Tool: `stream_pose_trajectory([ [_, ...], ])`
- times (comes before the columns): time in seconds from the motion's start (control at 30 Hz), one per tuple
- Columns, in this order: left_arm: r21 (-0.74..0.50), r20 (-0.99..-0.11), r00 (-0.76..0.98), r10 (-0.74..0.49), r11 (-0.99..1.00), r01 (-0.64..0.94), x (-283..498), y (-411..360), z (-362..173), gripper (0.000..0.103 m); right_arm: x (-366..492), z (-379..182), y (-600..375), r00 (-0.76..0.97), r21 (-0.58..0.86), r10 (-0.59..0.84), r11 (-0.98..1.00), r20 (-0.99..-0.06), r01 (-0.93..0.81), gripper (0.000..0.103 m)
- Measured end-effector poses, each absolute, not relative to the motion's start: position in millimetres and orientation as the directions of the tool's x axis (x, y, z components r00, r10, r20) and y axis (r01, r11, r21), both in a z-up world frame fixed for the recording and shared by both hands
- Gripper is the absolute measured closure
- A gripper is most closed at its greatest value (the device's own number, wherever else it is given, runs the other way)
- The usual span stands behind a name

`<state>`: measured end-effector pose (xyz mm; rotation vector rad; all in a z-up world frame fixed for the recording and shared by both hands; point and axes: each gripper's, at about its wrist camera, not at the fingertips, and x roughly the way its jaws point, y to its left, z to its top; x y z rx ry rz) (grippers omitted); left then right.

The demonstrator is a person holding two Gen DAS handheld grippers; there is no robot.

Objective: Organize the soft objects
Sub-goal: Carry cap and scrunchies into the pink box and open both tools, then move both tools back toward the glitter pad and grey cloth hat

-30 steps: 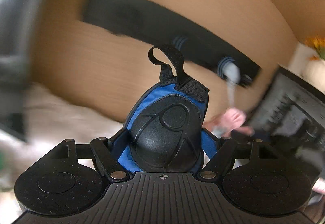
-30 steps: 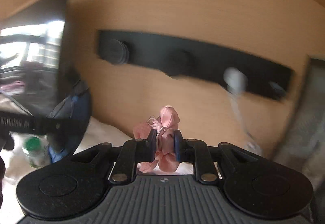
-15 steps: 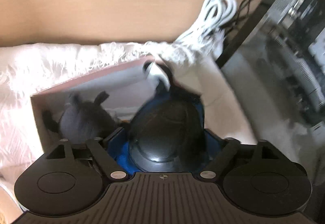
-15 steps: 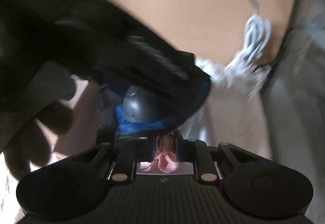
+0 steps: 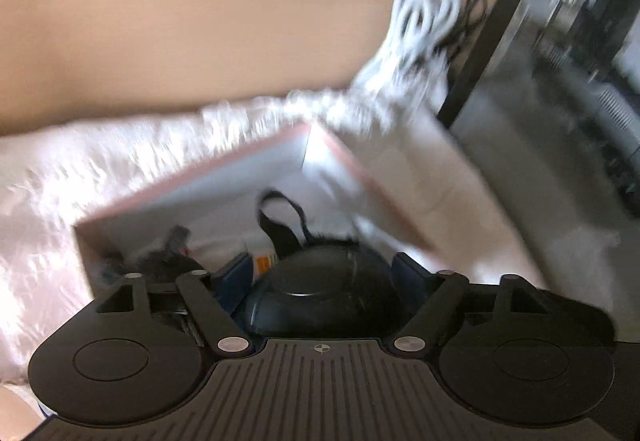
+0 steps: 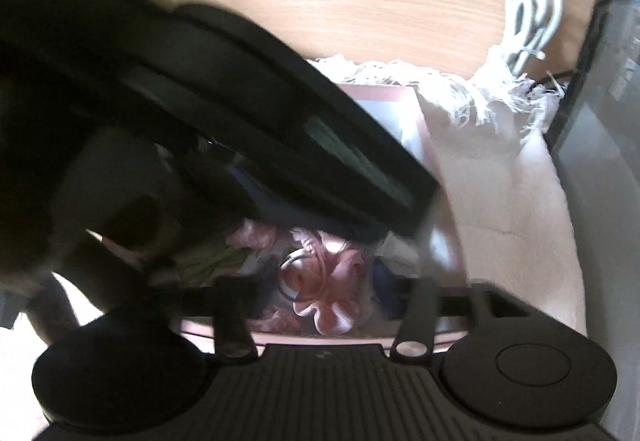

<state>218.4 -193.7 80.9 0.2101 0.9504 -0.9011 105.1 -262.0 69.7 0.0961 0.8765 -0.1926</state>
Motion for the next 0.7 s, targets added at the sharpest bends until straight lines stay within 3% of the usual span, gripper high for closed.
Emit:
stream_pose_trajectory([
  [0.17,-0.307,-0.637,0.353,-0.685,0.645,0.700,212,-132,127,0.023,86,101,-256,0.709,-0.026,-0.211,0.965,-0.673,0.261,0.033],
  [0.27,-0.338,-0.532,0.458,-0.713,0.674,0.657,201,-78,149,0.023,62,118,-244,0.765,-0.041,-0.253,0.958,-0.593,0.285,0.019],
  [0.37,-0.338,-0.462,0.568,-0.681,0.727,0.597,188,-19,158,0.023,38,123,-221,0.796,-0.036,-0.224,0.968,-0.562,0.247,0.015],
  [0.5,-0.315,-0.452,0.690,-0.565,0.825,0.470,168,63,148,0.023,31,122,-172,0.783,-0.033,-0.115,0.992,-0.611,0.120,0.015],
  [0.7,-0.299,-0.528,0.783,-0.330,0.935,0.192,142,187,116,0.023,29,110,-93,0.750,-0.055,0.018,0.996,-0.661,-0.073,0.015],
])
